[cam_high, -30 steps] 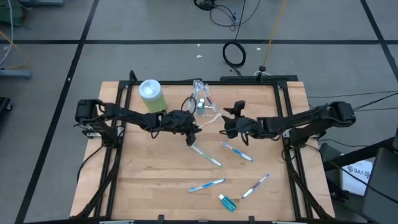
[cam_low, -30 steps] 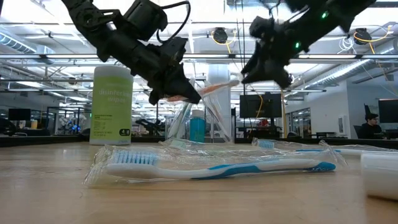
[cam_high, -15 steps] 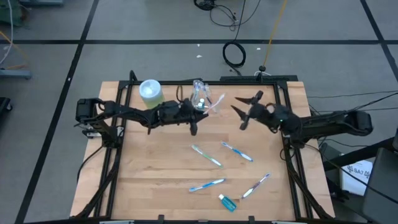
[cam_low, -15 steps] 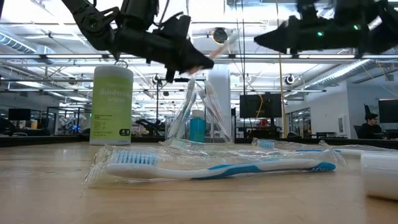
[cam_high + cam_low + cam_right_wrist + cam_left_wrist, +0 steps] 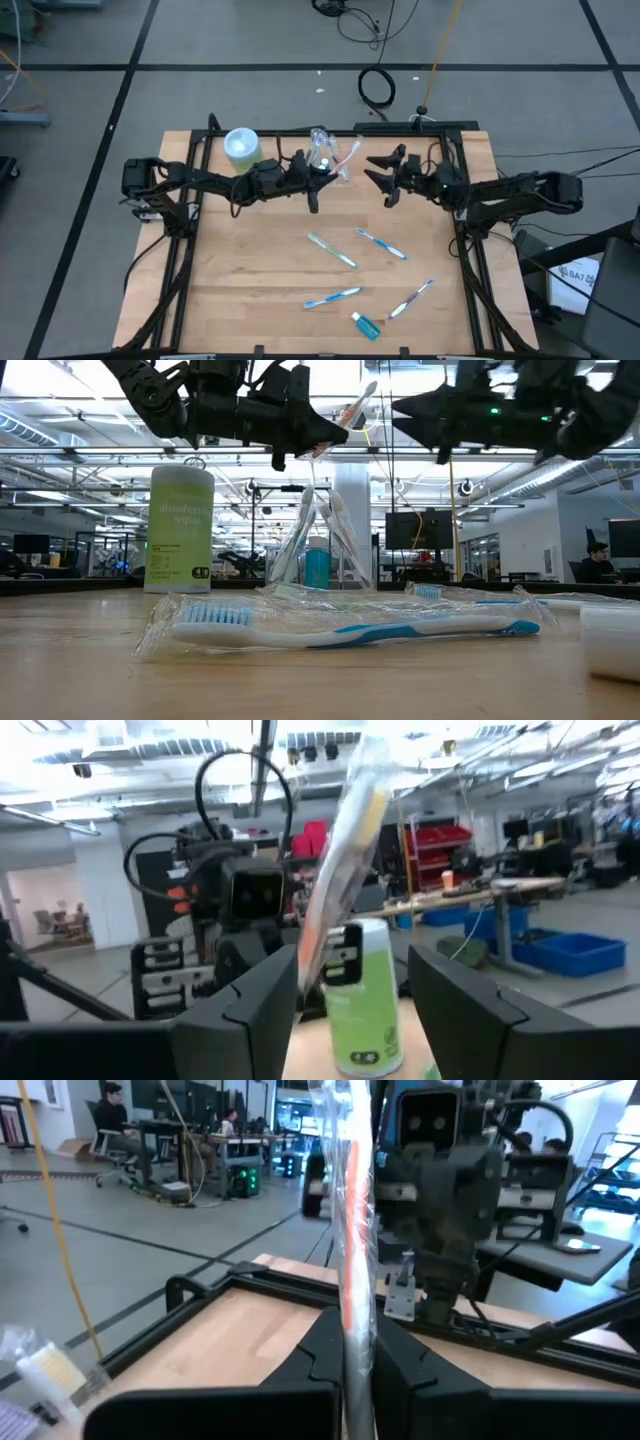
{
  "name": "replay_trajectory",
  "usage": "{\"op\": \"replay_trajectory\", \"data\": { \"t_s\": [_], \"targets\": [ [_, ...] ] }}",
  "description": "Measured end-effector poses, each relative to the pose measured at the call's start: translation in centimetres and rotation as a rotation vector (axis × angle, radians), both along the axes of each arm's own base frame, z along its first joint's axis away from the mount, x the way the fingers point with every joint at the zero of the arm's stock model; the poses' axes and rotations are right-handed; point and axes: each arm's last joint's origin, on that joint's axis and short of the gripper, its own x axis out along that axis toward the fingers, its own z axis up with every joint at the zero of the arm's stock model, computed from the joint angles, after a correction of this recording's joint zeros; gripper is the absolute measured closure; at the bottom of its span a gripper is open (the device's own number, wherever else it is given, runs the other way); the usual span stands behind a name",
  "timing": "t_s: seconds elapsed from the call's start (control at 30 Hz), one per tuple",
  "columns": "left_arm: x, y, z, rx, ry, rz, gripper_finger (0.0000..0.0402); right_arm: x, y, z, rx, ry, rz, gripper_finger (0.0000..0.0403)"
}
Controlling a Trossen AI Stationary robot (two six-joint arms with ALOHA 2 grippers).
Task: Pick & Place toothbrushing station
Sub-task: Put the orange toothbrush into the transparent organizer
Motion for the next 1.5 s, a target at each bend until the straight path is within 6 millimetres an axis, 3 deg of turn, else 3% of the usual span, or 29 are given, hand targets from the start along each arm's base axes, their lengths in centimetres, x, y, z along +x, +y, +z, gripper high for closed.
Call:
{"op": "replay_trajectory", "data": {
  "t_s": [0.3,0.47,0.67,1.17,1.5],
  "targets": [
    [0.1,-0.2,-0.1,0.018,0.032,-0.002,0.0389,5.7,-0.9,0.2,0.053,0.030,0.042,0.0213],
    [0.1,-0.2,-0.4,0.015,0.061,0.029,0.0381,7.6,-1.3,0.6,0.046,0.025,0.068,0.0202],
    [0.1,-0.2,-0.5,0.021,0.077,0.034,0.0389,7.8,-1.6,0.6,0.018,0.023,0.019,0.0217],
    [0.1,-0.1,-0.6,0.027,0.087,0.082,0.0381,7.7,-1.5,0.8,0.002,0.005,0.029,0.0389],
    [0.1,-0.1,-0.6,0.020,0.084,0.087,0.0319,7.9,-1.4,0.4,-0.040,0.056,0.015,0.0393]
  ]
}}
